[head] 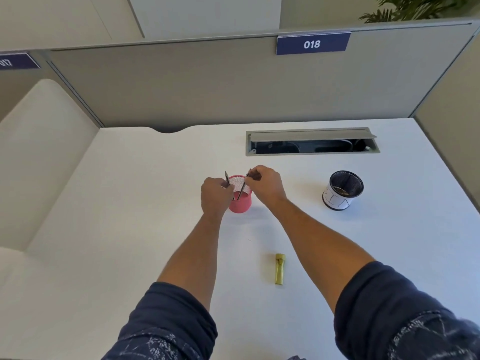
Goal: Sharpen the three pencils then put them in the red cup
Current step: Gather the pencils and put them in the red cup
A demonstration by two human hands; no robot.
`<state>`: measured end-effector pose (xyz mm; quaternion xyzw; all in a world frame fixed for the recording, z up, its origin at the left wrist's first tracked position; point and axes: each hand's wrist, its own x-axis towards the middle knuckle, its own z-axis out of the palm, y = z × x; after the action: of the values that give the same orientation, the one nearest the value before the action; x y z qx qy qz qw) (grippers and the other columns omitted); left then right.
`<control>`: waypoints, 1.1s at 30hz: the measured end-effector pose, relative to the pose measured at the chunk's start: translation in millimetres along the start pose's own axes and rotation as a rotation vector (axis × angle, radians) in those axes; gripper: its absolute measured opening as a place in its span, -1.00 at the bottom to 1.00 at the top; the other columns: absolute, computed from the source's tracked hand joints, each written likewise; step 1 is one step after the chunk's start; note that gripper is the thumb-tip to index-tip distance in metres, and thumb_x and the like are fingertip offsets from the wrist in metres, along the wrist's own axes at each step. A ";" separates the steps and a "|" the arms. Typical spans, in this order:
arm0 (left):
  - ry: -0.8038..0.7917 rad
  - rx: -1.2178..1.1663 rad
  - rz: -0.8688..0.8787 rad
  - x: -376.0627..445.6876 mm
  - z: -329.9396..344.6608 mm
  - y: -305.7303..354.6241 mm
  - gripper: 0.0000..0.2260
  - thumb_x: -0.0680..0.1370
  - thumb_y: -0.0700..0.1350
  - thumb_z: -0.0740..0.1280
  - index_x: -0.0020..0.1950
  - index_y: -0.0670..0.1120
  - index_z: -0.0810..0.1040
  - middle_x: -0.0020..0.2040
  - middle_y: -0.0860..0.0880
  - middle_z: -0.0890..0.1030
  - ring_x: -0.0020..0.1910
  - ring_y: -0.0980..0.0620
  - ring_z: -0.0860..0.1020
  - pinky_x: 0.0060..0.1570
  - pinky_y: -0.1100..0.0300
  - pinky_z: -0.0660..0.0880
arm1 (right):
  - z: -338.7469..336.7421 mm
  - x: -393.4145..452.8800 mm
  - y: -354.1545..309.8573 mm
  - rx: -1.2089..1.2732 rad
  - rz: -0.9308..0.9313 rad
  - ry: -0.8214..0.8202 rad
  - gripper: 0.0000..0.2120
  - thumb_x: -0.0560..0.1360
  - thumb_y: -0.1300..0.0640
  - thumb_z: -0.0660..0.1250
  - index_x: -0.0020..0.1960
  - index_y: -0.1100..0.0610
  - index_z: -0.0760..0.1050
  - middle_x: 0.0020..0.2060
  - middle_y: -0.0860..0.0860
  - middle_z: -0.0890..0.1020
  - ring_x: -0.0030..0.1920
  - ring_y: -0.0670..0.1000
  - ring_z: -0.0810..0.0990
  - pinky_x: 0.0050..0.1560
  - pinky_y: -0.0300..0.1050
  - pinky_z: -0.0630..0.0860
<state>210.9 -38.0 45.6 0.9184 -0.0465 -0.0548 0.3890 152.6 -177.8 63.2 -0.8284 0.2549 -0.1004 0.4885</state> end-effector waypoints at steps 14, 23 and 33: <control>0.006 -0.091 0.017 -24.6 1.7 -2.7 -0.53 0.37 0.11 0.57 0.17 -0.05 0.55 0.05 0.03 0.64 -0.01 0.00 0.58 -0.03 0.11 0.54 | 13.0 17.5 7.6 -0.171 0.103 0.029 -0.91 0.48 0.17 0.44 -0.10 0.19 0.67 -0.18 0.07 0.70 -0.18 0.02 0.64 -0.17 -0.17 0.57; -0.034 -0.067 0.003 -34.4 3.2 0.6 -0.59 0.29 0.21 0.53 0.03 0.04 0.64 -0.08 0.07 0.67 -0.09 0.00 0.64 -0.12 0.10 0.61 | 4.2 7.0 22.1 -0.149 0.152 0.033 -0.78 0.50 -0.03 0.47 -0.12 0.14 0.68 -0.21 -0.01 0.69 -0.22 -0.04 0.62 -0.20 -0.19 0.49; -0.050 -0.015 -0.020 -37.1 4.3 4.6 -0.48 0.30 0.17 0.60 0.13 -0.09 0.63 0.04 -0.06 0.67 0.06 -0.12 0.64 -0.03 0.07 0.57 | -76.4 -104.3 118.9 -0.381 0.433 0.431 -0.70 0.47 0.20 0.43 0.18 0.21 0.51 0.17 0.16 0.52 0.19 0.21 0.49 0.07 0.03 0.46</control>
<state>173.4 -39.5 48.2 0.9143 -0.0466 -0.0820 0.3940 -6.3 -228.1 7.8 -0.7911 0.5359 -0.1176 0.2704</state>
